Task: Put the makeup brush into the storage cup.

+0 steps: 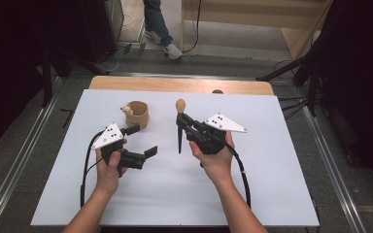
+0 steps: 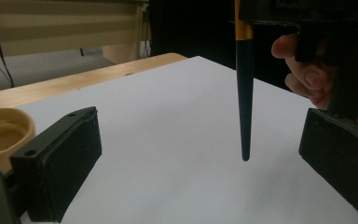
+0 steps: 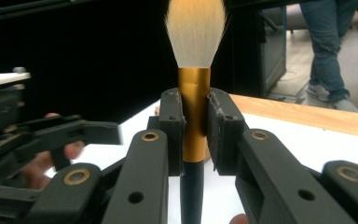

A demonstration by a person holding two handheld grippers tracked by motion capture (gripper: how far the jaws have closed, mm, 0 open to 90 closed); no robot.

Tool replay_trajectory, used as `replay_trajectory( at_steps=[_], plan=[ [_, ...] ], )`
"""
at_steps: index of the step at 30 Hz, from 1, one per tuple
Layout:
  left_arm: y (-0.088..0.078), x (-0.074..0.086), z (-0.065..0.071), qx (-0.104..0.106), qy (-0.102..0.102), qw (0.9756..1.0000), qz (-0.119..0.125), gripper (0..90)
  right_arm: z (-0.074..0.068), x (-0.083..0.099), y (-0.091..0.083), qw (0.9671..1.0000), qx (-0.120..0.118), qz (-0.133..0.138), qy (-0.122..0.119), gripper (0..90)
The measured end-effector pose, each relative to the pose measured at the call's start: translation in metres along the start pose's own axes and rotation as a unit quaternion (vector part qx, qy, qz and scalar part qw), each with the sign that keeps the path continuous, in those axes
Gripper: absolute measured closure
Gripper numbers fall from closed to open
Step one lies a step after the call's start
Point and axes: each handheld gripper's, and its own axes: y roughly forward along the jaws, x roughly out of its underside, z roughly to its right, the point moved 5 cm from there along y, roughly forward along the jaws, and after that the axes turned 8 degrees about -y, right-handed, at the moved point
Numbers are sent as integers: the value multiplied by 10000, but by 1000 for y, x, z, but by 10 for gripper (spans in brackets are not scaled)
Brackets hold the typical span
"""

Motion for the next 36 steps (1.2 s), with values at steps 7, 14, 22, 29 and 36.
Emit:
replay_trajectory(
  at_steps=[7, 14, 22, 29, 36],
  plan=[
    [19, -7, 15, 236, 41, 9997, -18, 86, -12, -2, 1, 9997, -154, 97, -151, 790],
    [30, -12, 25, 226, 56, 9997, -16, 256, -22, -2, 3, 9993, -230, 147, -249, 790],
    [33, -17, 28, 215, -89, 9997, 1, 533, -30, 1, 6, 9991, -228, 128, -343, 790],
    [35, -20, 29, 268, -221, 9994, -33, 695, -34, 0, 7, 9990, -215, 123, -383, 789],
    [36, -20, 29, 232, -147, 9995, -155, 792, -31, 1, 8, 9990, -272, 75, -349, 784]
  ],
)
